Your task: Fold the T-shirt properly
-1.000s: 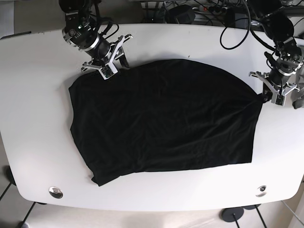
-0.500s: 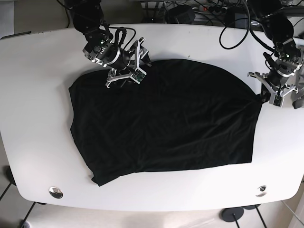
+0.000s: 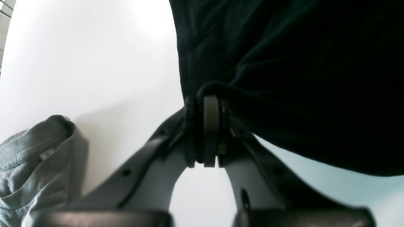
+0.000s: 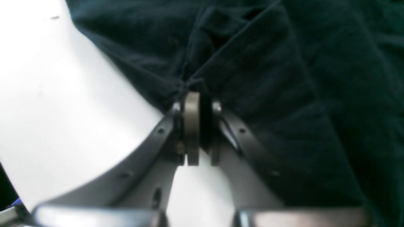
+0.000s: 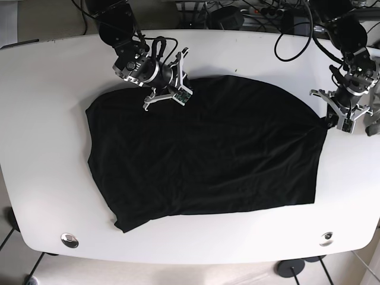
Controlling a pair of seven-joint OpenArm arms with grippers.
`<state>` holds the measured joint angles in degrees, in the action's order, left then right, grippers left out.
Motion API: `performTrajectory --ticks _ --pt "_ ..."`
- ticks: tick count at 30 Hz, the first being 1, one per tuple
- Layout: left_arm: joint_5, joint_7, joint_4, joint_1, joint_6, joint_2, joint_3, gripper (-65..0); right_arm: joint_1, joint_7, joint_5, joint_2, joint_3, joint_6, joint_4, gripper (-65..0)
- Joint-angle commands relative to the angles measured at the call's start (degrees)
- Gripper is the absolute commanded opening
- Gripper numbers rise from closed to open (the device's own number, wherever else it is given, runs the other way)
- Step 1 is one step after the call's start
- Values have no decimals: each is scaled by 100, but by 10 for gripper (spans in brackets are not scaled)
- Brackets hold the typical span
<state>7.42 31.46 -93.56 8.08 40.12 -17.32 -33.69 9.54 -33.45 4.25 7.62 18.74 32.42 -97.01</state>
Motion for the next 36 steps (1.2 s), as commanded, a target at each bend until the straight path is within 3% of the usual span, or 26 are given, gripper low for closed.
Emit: performTrajectory --ticks 1,8,12,15,17,20,22,27,32,34,36 --pt "80 -144 -82 -47 -12 -101 -37 -650 -18 106 -69 8 -32 -20 -211 -623" --pt "71 -144 -82 -47 -12 -101 -37 -650 738 70 -69 8 -41 -29 -1450 -631" --pt "71 -153 -73 -56 -12 -110 -55 -650 1670 202 -166 -300 -859 -3 -1908 -631" --pt "71 -153 -73 -56 -12 -110 -64 -650 2321 510 -1309 -283 -1738 155 -1899 -631" --pt "71 -153 -73 -56 -12 -110 -64 -650 2593 510 -1924 -98 -2063 234 -1890 -631" --pt "71 -153 -73 -56 -12 -154 -64 -650 2945 563 -2671 122 -2301 199 -1872 -631" --pt "71 -153 -73 -56 -12 -206 -55 -650 3129 554 -3111 122 -2652 226 -1872 -631" --pt "71 -153 -73 -56 -12 -189 -37 -650 3622 519 -3401 131 -3470 234 -1855 -631" --pt "71 -153 -73 -56 -12 -241 -55 -650 4123 519 -3568 131 -3523 234 -1864 -610" --pt "89 -153 -73 -56 -12 -356 -55 -650 4264 519 -3867 131 -3523 234 -1855 -563" --pt "98 -153 -73 -56 -12 -365 -55 -650 4272 519 -4236 131 -3549 190 -1855 -463"
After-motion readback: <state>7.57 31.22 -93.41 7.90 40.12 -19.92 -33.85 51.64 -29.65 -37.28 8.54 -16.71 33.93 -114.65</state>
